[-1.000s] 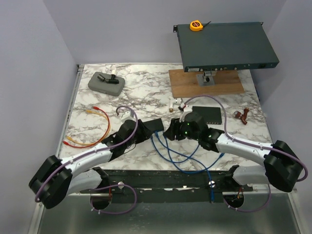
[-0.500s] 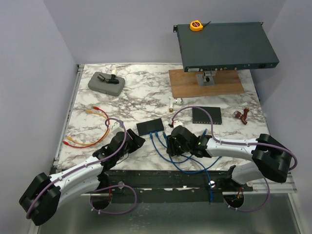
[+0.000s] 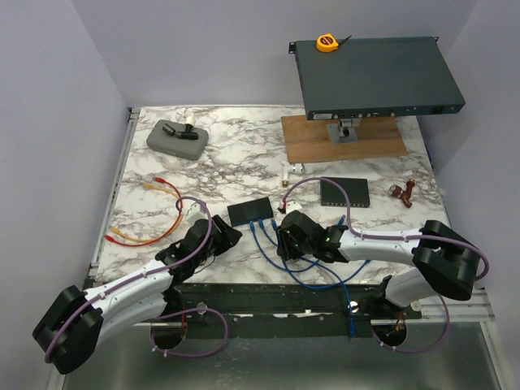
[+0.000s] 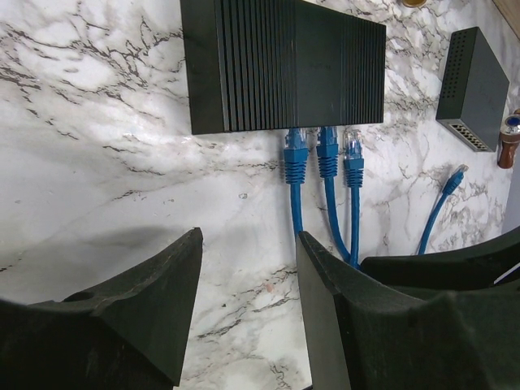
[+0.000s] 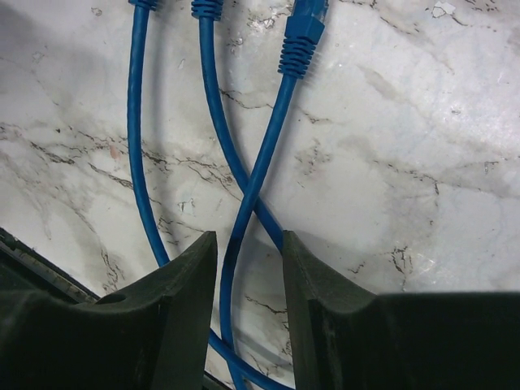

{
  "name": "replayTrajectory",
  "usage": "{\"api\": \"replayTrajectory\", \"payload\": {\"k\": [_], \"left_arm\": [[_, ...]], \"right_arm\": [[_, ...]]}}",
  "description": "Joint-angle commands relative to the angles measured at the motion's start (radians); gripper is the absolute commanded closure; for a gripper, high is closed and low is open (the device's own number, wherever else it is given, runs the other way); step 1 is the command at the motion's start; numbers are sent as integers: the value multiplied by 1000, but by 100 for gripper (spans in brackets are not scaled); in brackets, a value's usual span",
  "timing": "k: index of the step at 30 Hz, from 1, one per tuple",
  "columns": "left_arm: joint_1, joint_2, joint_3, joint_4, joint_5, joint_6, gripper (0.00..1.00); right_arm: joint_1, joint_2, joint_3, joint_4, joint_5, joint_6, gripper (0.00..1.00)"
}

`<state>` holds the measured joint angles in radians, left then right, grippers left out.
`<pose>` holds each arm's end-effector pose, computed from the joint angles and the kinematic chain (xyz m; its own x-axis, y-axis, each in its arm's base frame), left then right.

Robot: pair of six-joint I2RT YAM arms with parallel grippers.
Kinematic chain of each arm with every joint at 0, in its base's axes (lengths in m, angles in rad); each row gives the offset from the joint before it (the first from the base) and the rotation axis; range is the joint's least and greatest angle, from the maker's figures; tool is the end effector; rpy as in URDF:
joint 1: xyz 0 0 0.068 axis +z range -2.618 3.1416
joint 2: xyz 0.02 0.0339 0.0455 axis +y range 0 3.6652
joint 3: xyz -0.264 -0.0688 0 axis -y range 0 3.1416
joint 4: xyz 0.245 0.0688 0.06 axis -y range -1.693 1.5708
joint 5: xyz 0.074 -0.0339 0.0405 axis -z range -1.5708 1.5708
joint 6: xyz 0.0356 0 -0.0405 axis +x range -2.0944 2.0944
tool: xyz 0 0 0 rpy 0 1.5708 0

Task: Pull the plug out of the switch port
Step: Pick up the connector from the center of the board.

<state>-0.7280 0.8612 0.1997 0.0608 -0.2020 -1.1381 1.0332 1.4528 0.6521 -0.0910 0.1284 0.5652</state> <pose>0.1302 -0.1064 0.1491 -0.6565 -0.6062 -0.4489 -0.1615 0.6943 -0.7014 0.1428 0.2306 0.1565 -0.7707 -0.2554 -0.5838 -0.4712 0.8452 0.2523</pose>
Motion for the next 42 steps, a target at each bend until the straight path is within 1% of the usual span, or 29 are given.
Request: {"api": "replayTrajectory", "payload": {"k": [1, 8, 12, 20, 22, 24, 26, 28, 29, 32, 35, 37, 39, 40, 42], "left_arm": [[-1, -10, 8, 6, -21, 1, 51], [-1, -9, 7, 11, -25, 0, 51], [-2, -1, 0, 26, -22, -5, 51], [-2, 12, -2, 34, -13, -7, 51], [-2, 6, -3, 31, -13, -9, 51], [-2, -3, -8, 26, -15, -10, 51], [-2, -15, -9, 18, -17, -11, 51], [-2, -27, -11, 9, -21, -11, 51], [-2, -34, -10, 4, -23, -11, 51], [-2, -59, -10, -12, -32, -11, 51], [-1, -78, -9, -17, -40, -9, 51], [-1, -83, -10, -16, -41, -8, 51], [-2, -78, -10, -10, -40, -8, 51], [-1, -74, -11, -7, -38, -8, 51], [-2, -67, -15, 2, -33, -11, 51]], "right_arm": [[32, 1, 3, -31, 16, 13, 58], [58, -66, 1, -98, 51, 44, 57], [70, -78, -15, -98, 50, 58, 57], [73, 41, -5, -40, 38, 57, 61], [74, 67, 12, -28, 39, 55, 63], [75, 86, 24, -23, 38, 52, 69], [76, 101, 38, -32, 49, 53, 82], [75, 91, 52, -54, 73, 52, 98], [76, 78, 59, -67, 98, 52, 100], [75, -8, 106, -135, 188, 28, 99], [74, -111, 199, -212, 278, -22, 99], [74, -181, 255, -226, 316, -62, 99], [75, -263, 270, -168, 305, -98, 99], [74, -306, 260, -125, 276, -114, 99], [74, -407, 217, 1, 230, -127, 99]]}}
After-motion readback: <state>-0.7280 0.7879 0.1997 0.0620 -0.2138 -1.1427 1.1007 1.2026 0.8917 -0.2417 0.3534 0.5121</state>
